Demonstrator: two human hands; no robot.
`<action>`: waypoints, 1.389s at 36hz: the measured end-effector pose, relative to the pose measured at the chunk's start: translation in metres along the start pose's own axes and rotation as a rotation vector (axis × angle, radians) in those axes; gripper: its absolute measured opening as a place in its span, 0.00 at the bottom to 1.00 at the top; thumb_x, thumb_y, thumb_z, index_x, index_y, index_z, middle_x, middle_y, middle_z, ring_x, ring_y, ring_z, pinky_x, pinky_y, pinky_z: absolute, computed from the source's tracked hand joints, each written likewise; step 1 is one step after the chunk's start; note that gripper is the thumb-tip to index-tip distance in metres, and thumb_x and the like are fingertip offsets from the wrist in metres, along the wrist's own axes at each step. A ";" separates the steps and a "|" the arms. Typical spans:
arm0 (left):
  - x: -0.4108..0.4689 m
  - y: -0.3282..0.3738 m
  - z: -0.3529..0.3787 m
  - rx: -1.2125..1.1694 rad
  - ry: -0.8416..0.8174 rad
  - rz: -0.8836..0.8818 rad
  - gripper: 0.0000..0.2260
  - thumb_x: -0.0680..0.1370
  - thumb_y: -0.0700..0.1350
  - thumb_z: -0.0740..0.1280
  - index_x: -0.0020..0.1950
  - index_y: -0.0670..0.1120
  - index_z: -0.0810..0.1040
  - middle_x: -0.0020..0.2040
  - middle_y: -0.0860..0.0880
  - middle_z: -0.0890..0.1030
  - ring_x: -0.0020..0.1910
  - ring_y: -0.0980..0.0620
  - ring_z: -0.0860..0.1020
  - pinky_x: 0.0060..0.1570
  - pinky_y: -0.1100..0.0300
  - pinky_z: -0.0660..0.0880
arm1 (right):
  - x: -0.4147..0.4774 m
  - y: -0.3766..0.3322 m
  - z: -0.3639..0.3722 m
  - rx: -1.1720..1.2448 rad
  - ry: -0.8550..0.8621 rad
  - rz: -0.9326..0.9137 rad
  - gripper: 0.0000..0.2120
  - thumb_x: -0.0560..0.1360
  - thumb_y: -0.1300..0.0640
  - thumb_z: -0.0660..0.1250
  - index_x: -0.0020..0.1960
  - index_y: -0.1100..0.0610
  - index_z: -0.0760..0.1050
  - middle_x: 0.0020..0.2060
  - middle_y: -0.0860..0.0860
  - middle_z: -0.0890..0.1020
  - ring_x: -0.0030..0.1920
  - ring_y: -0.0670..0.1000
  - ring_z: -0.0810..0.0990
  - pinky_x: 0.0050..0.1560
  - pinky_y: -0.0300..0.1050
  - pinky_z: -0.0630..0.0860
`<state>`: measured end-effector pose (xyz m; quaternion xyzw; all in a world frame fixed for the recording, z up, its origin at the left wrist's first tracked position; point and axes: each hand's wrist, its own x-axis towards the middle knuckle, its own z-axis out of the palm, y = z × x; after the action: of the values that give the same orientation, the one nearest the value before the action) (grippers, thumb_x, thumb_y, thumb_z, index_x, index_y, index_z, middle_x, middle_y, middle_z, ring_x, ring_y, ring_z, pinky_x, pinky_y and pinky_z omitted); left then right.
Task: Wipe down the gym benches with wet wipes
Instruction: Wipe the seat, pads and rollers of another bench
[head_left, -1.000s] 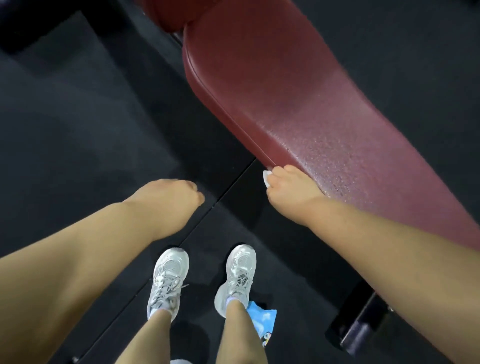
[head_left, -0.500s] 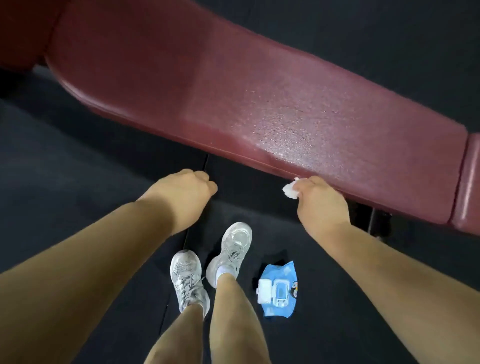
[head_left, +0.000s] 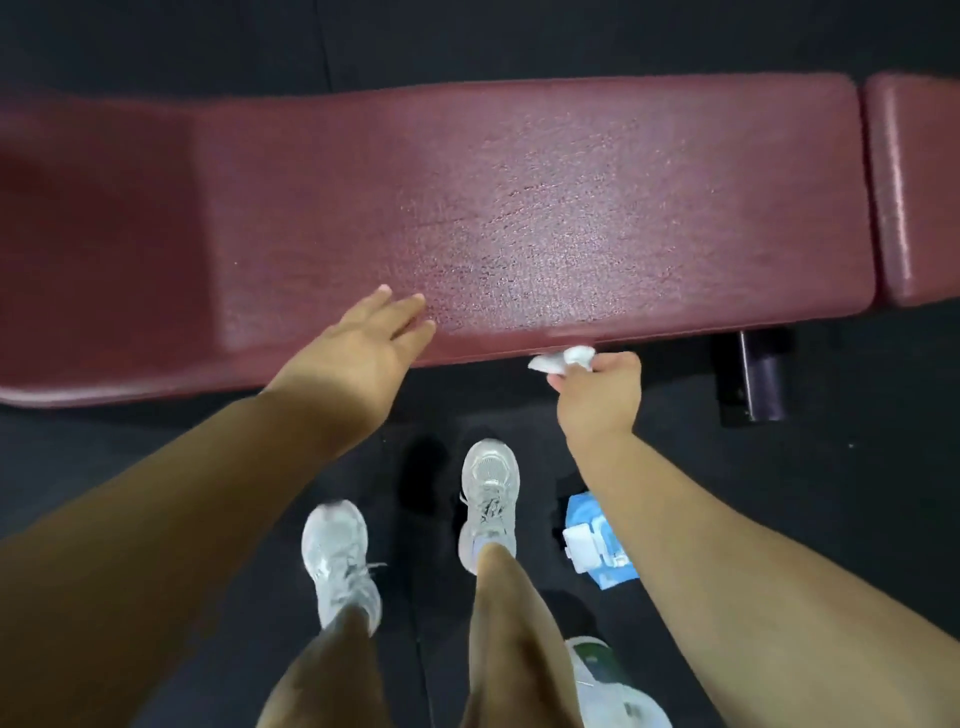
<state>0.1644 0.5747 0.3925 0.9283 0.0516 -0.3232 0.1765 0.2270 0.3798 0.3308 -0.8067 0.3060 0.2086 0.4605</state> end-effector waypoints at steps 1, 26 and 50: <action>0.003 -0.004 0.001 0.000 -0.003 0.008 0.33 0.76 0.29 0.51 0.77 0.52 0.50 0.77 0.56 0.43 0.76 0.52 0.42 0.74 0.56 0.50 | -0.006 0.004 0.007 -0.002 -0.007 -0.023 0.11 0.78 0.63 0.61 0.41 0.51 0.63 0.36 0.45 0.77 0.43 0.51 0.83 0.43 0.42 0.74; 0.047 0.036 -0.023 0.157 0.016 0.293 0.25 0.77 0.32 0.54 0.72 0.50 0.66 0.73 0.55 0.64 0.70 0.50 0.60 0.66 0.57 0.63 | 0.033 0.009 -0.008 0.234 0.173 0.014 0.08 0.72 0.69 0.58 0.48 0.61 0.71 0.31 0.53 0.83 0.39 0.52 0.84 0.45 0.45 0.81; 0.132 0.176 -0.024 0.195 0.191 0.340 0.22 0.72 0.42 0.48 0.47 0.42 0.82 0.44 0.46 0.79 0.38 0.41 0.77 0.30 0.51 0.77 | 0.149 -0.011 -0.140 0.322 0.276 0.137 0.18 0.73 0.68 0.65 0.28 0.52 0.74 0.26 0.45 0.78 0.31 0.47 0.76 0.39 0.43 0.76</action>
<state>0.3189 0.4174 0.3804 0.9627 -0.1206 -0.2030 0.1321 0.3504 0.2173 0.3138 -0.7211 0.4493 0.0756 0.5220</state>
